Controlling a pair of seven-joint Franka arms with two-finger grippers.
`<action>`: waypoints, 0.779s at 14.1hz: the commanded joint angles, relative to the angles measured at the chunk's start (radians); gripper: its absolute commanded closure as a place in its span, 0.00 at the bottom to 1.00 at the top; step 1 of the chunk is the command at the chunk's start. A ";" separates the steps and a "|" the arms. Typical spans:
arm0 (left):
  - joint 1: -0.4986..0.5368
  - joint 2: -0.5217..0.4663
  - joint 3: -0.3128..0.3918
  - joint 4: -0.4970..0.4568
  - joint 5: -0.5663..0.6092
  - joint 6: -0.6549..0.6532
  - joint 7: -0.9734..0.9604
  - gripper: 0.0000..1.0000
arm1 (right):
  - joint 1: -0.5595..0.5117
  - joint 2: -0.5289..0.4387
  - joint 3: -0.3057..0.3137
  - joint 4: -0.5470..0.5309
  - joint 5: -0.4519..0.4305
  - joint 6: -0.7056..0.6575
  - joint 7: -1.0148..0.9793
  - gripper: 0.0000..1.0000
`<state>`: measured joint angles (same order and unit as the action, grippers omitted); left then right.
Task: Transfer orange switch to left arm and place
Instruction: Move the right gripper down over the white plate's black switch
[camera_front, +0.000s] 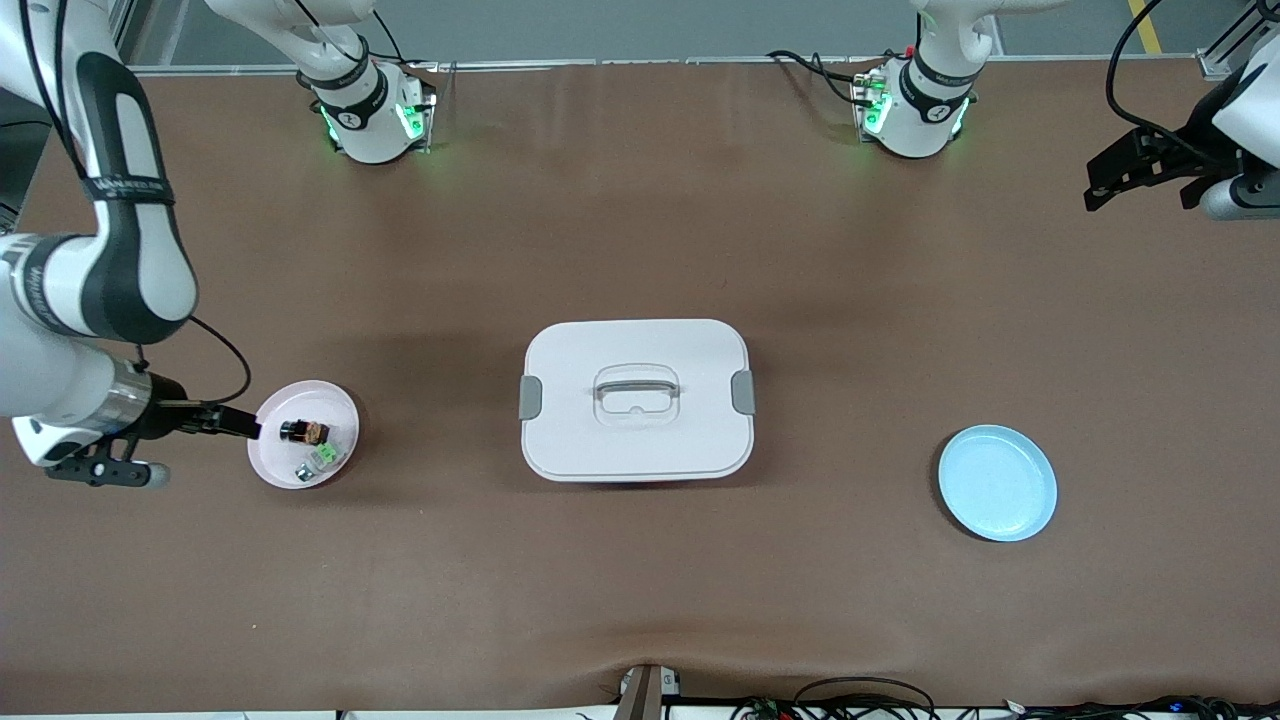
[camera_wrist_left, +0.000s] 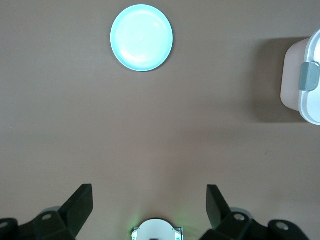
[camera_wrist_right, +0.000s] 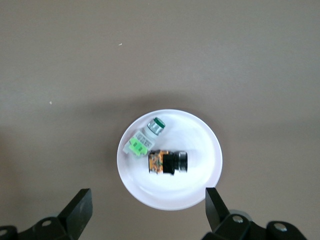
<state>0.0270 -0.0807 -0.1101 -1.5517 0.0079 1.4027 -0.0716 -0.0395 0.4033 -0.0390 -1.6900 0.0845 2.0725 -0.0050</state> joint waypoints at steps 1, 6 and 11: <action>0.004 0.007 -0.002 0.018 -0.006 -0.018 0.013 0.00 | -0.005 0.002 -0.002 -0.052 0.012 0.053 0.010 0.00; 0.007 0.004 -0.002 0.024 -0.009 -0.016 0.013 0.00 | -0.017 0.003 -0.002 -0.203 0.011 0.234 -0.004 0.00; 0.002 0.007 -0.002 0.024 -0.009 -0.016 0.012 0.00 | -0.029 0.066 -0.001 -0.221 0.023 0.271 0.002 0.00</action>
<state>0.0277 -0.0806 -0.1100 -1.5472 0.0079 1.4027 -0.0716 -0.0561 0.4457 -0.0488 -1.9109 0.0928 2.3247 -0.0050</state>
